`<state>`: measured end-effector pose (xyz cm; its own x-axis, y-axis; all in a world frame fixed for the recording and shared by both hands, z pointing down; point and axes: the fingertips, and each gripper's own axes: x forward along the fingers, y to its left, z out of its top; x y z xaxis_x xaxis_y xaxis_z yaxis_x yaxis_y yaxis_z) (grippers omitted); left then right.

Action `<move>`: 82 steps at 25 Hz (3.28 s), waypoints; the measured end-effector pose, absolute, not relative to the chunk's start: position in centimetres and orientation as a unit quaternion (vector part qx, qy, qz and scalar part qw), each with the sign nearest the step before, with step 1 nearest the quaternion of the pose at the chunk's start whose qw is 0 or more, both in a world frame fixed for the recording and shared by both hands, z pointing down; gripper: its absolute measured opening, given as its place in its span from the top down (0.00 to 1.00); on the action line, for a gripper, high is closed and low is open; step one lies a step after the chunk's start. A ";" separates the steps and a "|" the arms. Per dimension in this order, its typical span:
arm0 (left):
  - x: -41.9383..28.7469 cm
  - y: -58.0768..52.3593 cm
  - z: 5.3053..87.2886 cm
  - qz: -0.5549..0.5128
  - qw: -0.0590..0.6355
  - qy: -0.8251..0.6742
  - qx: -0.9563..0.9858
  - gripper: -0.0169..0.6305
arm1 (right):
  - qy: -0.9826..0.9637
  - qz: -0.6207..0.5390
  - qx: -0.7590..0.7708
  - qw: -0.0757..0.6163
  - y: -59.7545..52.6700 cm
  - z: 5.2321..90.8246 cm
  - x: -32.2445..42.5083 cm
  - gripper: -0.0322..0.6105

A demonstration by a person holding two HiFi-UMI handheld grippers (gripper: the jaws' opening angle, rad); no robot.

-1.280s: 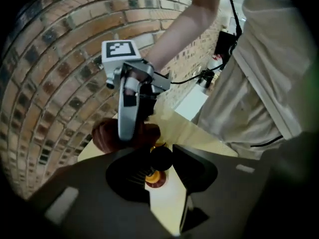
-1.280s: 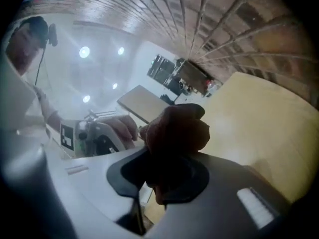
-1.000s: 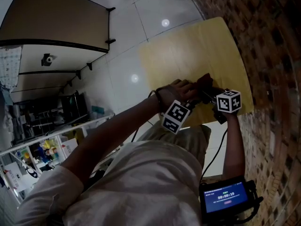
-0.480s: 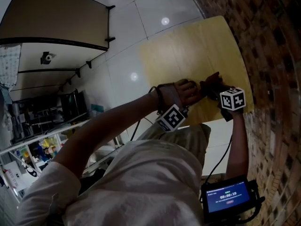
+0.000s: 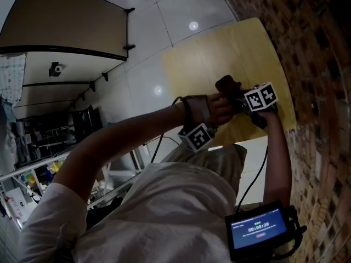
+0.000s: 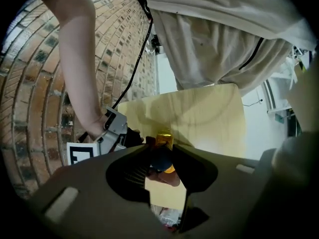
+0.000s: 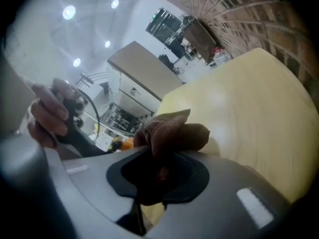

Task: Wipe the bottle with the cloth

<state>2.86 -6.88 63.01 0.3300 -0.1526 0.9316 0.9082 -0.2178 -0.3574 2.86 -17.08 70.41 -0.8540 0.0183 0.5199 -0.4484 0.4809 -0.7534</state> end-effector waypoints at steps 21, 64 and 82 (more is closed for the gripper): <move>3.8 -13.3 62.5 -0.615 0.437 -0.147 -0.640 0.74 | -0.753 0.484 0.437 0.086 -15.0 72.8 14.1 0.84; 1.8 -11.5 60.4 -0.614 0.262 0.041 -0.743 0.77 | -0.771 0.453 0.446 0.030 -12.1 68.0 8.7 0.84; -9.7 -11.8 52.1 -0.354 -0.172 0.309 -0.866 0.84 | -0.770 0.354 0.530 -0.031 -9.7 53.1 13.0 0.84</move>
<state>-9.69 -11.82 52.15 0.5573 -0.4141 0.7197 -0.6573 -0.7496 0.0777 13.03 -9.72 53.07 -0.4355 -0.8389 0.3266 -0.7943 0.1874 -0.5779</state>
